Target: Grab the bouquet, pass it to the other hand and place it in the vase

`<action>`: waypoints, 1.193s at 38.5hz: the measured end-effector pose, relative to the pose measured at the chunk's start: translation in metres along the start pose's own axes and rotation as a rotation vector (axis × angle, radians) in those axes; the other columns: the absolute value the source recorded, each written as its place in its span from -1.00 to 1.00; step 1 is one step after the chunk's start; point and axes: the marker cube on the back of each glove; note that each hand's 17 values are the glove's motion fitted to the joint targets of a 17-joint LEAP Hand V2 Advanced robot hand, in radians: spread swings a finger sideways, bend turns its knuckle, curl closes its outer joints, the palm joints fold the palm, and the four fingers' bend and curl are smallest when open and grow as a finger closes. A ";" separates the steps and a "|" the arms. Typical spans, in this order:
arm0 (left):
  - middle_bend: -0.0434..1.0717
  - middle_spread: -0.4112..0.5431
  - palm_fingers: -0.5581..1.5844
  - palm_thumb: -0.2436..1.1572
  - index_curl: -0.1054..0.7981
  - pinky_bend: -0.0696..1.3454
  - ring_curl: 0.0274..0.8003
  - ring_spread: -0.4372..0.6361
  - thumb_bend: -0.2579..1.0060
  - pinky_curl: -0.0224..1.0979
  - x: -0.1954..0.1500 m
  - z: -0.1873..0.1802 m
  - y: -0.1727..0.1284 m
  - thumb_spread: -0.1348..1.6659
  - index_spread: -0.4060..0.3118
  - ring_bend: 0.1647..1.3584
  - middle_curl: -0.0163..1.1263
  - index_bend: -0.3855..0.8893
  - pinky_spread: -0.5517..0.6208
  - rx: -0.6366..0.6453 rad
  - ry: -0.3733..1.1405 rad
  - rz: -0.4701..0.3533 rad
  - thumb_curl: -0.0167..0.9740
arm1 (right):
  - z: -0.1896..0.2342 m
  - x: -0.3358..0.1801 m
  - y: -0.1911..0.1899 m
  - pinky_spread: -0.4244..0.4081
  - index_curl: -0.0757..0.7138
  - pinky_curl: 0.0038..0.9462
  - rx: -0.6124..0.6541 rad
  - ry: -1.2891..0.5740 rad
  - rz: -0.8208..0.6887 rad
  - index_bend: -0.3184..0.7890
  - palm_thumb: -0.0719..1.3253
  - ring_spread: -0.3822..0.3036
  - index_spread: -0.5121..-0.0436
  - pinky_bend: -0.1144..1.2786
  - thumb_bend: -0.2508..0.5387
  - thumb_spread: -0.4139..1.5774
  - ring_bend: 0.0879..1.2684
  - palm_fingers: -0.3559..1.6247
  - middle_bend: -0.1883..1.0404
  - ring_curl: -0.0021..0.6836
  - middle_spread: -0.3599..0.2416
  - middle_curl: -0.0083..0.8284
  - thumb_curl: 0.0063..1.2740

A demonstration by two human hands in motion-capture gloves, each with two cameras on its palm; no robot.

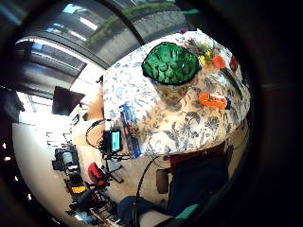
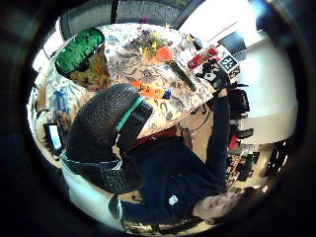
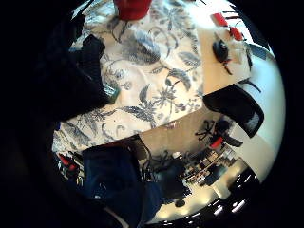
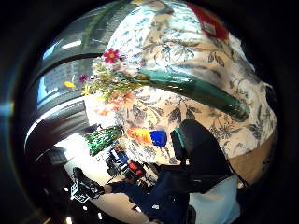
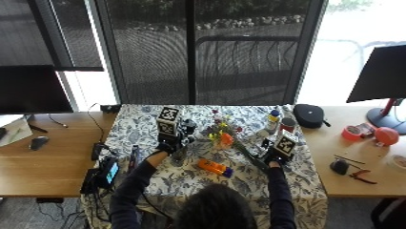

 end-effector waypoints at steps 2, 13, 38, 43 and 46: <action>-0.60 0.21 -0.24 -0.32 -0.04 -0.50 -0.33 0.29 -0.63 -0.35 -0.002 0.002 0.002 0.38 0.02 -0.40 -0.39 -0.16 0.47 -0.008 0.004 -0.006 -0.42 | 0.010 0.005 -0.014 0.29 -0.43 -0.19 0.143 -0.031 -0.020 -0.32 0.07 -0.23 0.40 -0.02 -0.40 0.49 -0.15 0.00 -0.19 0.15 -0.06 0.07 -0.45; -0.60 0.21 -0.24 -0.32 -0.04 -0.51 -0.32 0.29 -0.62 -0.34 -0.009 0.009 0.007 0.38 0.01 -0.40 -0.38 -0.15 0.47 -0.065 0.024 -0.014 -0.41 | 0.050 0.000 -0.023 0.32 -0.41 -0.22 0.276 -0.078 0.024 -0.25 0.23 -0.24 0.41 -0.05 -0.35 0.47 -0.16 -0.02 -0.18 0.17 -0.06 0.10 -0.40; -0.60 0.21 -0.24 -0.32 -0.03 -0.50 -0.31 0.31 -0.62 -0.32 -0.003 0.012 0.006 0.38 0.01 -0.41 -0.39 -0.15 0.47 -0.108 0.030 0.002 -0.40 | 0.056 -0.010 -0.042 0.28 0.16 -0.51 0.561 -0.183 0.167 0.28 0.74 -0.70 0.13 -0.71 -0.04 0.55 -0.36 0.41 0.02 0.15 -0.57 0.25 -0.23; -0.60 0.21 -0.24 -0.32 -0.03 -0.49 -0.31 0.31 -0.62 -0.32 0.002 0.014 0.001 0.38 0.01 -0.42 -0.39 -0.16 0.48 -0.135 0.046 0.024 -0.40 | 0.047 -0.018 -0.039 0.07 0.27 -0.54 0.631 -0.364 0.060 0.30 0.74 -0.72 0.13 -0.70 -0.06 0.58 -0.26 0.43 0.04 0.25 -0.61 0.29 -0.25; -0.61 0.22 -0.24 -0.32 -0.03 -0.49 -0.31 0.31 -0.62 -0.33 0.009 0.013 0.001 0.39 0.01 -0.42 -0.39 -0.15 0.48 -0.164 0.061 0.037 -0.40 | 0.031 -0.026 -0.030 -0.06 0.31 -0.52 0.669 -0.519 -0.055 0.27 0.74 -0.71 0.12 -0.65 -0.09 0.59 -0.19 0.47 0.03 0.32 -0.61 0.31 -0.26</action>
